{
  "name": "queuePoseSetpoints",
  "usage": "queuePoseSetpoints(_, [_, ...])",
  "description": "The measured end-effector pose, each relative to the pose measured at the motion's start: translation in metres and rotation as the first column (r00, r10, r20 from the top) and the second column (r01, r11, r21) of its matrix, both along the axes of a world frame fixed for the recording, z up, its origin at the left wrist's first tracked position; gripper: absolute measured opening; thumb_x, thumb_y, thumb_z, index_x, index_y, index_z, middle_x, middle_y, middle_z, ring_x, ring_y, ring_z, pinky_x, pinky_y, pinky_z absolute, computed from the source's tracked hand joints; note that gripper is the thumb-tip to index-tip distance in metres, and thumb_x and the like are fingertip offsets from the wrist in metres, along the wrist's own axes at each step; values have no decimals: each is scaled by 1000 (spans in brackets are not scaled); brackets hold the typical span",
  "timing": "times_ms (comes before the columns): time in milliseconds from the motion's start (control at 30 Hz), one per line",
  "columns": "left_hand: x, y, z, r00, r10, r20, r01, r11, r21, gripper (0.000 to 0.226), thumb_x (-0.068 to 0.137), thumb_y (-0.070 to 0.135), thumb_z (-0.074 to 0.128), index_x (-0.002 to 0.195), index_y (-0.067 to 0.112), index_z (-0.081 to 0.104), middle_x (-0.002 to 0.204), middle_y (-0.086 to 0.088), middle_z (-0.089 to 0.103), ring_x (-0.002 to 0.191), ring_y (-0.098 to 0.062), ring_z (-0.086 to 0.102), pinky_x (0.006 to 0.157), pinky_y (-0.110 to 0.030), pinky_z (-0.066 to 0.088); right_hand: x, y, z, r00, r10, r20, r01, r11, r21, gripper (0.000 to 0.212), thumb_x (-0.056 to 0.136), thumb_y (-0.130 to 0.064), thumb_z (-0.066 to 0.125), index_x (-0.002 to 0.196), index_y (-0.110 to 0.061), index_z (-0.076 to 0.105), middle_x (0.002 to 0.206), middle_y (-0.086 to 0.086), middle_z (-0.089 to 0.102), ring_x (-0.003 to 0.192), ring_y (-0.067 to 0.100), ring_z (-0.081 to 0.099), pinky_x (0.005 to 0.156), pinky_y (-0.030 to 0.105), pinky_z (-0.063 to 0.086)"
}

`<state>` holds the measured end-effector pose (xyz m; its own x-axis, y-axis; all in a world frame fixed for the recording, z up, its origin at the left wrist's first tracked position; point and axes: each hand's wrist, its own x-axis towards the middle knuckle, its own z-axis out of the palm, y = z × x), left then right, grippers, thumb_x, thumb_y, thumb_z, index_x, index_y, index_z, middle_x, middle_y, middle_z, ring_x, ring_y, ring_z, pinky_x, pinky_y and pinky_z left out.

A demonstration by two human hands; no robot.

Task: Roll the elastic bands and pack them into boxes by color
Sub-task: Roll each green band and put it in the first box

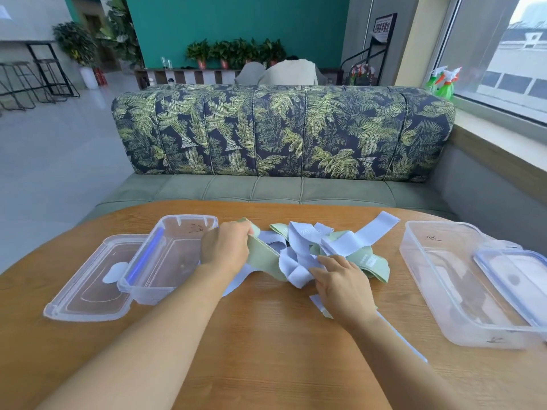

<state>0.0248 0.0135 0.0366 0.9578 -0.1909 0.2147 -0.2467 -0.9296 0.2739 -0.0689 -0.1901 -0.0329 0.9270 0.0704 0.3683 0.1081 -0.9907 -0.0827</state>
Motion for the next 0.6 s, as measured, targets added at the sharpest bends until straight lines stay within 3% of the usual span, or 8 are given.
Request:
queuePoseSetpoints(200, [-7, 12, 42, 995, 30, 98, -26, 999, -41, 31, 96, 13, 44, 112, 28, 66, 116, -3, 68, 105, -33, 59, 79, -32, 40, -11, -3, 5, 997, -56, -48, 56, 998, 5, 35, 36, -8, 90, 61, -17, 67, 87, 5, 73, 71, 29, 68, 51, 27, 51])
queuePoseSetpoints(267, [-12, 14, 54, 990, 16, 138, -4, 997, -83, 30, 96, 13, 45, 111, 27, 67, 113, -3, 69, 104, -33, 59, 80, -33, 41, -15, 0, 14, 989, -93, -113, 95, 995, 10, 37, 48, -11, 88, 81, -16, 74, 101, 6, 71, 89, 31, 68, 62, 30, 52])
queuePoseSetpoints(333, [-18, 15, 65, 984, 0, 175, 21, 993, -120, 29, 96, 12, 47, 110, 25, 69, 108, -5, 70, 100, -32, 60, 80, -35, 41, -17, 4, 24, 978, -132, -160, 142, 988, 54, 42, 71, -8, 71, 112, -15, 69, 125, 6, 63, 115, 31, 56, 79, 33, 46])
queuePoseSetpoints(433, [-30, 16, 80, 974, -13, 224, 51, 985, -164, 29, 95, 12, 48, 108, 24, 70, 96, -10, 71, 92, -33, 60, 80, -36, 41, -19, 11, 40, 971, -166, -175, 184, 978, 94, 51, 82, -2, 49, 129, -19, 61, 133, 0, 57, 124, 25, 46, 83, 32, 43])
queuePoseSetpoints(500, [-35, 19, 84, 975, -39, 220, 86, 974, -210, 27, 93, 11, 51, 104, 25, 71, 87, -9, 71, 86, -34, 61, 77, -36, 44, -20, 16, 51, 972, -161, -171, 198, 952, 232, 52, 85, -1, 46, 131, -21, 61, 133, -2, 58, 124, 22, 46, 82, 32, 44])
queuePoseSetpoints(600, [-44, 19, 84, 983, -109, 151, 158, 917, -366, 25, 92, 8, 53, 98, 24, 72, 87, 1, 73, 82, -22, 64, 70, -28, 44, -25, 25, 64, 971, -136, -199, 224, 813, 537, 40, 92, -8, 47, 125, -19, 66, 126, 1, 66, 120, 22, 56, 89, 34, 48])
